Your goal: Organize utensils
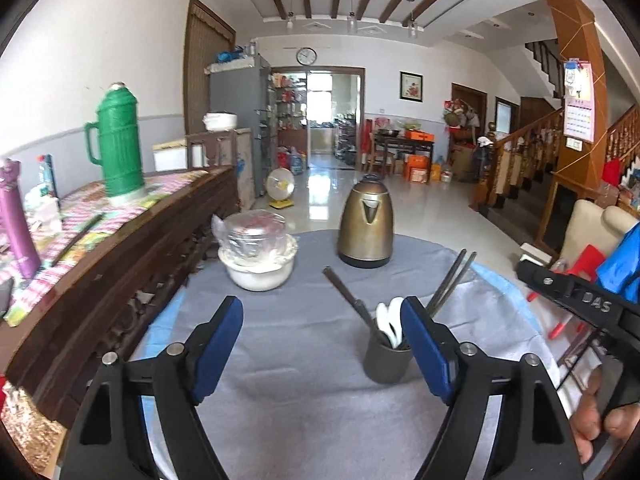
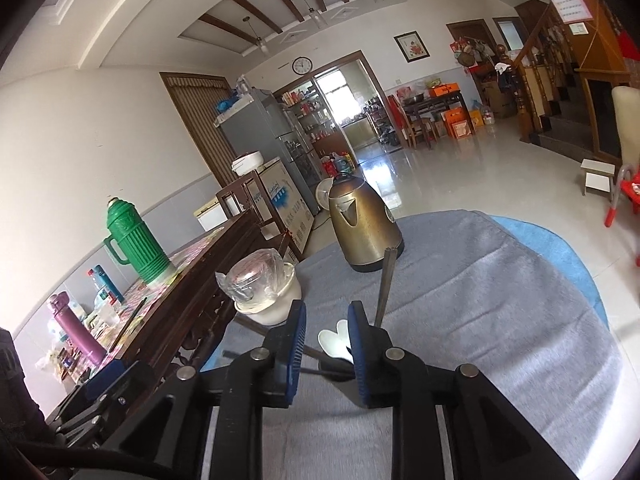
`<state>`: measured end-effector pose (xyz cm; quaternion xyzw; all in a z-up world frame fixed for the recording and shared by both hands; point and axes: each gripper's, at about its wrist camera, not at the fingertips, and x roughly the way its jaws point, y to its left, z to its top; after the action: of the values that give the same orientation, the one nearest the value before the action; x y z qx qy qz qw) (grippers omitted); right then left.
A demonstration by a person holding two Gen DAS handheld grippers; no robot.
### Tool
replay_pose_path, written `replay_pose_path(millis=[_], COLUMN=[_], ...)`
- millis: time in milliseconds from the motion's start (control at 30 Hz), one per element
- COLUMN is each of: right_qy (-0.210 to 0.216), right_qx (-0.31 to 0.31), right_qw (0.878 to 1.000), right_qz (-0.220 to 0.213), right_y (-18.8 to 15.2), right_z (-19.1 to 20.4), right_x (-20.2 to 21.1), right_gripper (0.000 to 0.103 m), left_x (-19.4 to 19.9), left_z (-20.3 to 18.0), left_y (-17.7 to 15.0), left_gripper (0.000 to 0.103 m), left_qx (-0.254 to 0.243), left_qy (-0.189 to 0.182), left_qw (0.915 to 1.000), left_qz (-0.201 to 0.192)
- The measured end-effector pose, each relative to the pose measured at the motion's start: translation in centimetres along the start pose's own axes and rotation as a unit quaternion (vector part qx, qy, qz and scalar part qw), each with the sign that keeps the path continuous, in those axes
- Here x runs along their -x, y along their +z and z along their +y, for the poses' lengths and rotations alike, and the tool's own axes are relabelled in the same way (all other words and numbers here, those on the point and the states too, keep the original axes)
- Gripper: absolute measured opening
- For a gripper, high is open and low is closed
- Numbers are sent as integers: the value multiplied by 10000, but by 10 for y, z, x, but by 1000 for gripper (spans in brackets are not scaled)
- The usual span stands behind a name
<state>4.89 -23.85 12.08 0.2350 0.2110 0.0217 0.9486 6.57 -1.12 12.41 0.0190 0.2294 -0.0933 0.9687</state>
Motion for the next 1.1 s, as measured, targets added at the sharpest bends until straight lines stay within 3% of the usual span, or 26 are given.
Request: replay_pose_path(millis=[200,567,800,833,867,900,1100], right_qy=[-47,18,-123,-149,-174,-217,-401], right_qx=[16,240,699,742,769,793,864], right_qw=[9999,9994,9972,9969,9966,9963,9936], right_qz=[-116,-263,-230,-231,-238,-266,-602], right_y=[-10,-22,-46,-49,-52,-56,-74], right_z=[0,17,29,29,29,29,27], right_x=[33,81,111,115,119,125,157], right_gripper=[34,34,35,36,47,67,69], left_x=[26,67,80,81,81,82,89], left_z=[-3,-8,-8,-8,-8,-7,-10], left_y=[-3,-6,-15,-17,-20,-22,-35], left_gripper=[85,96,99,99,99,99,100], left_qx=[-139,-283,-267,-267,-256,-243,-225], left_qy=[244,507,521,545,560,564,592], left_qw=[9994,9973,9975,9975,9975,9975,9977], left_qz=[-176,-448,-387,-371,-352,-336,-228])
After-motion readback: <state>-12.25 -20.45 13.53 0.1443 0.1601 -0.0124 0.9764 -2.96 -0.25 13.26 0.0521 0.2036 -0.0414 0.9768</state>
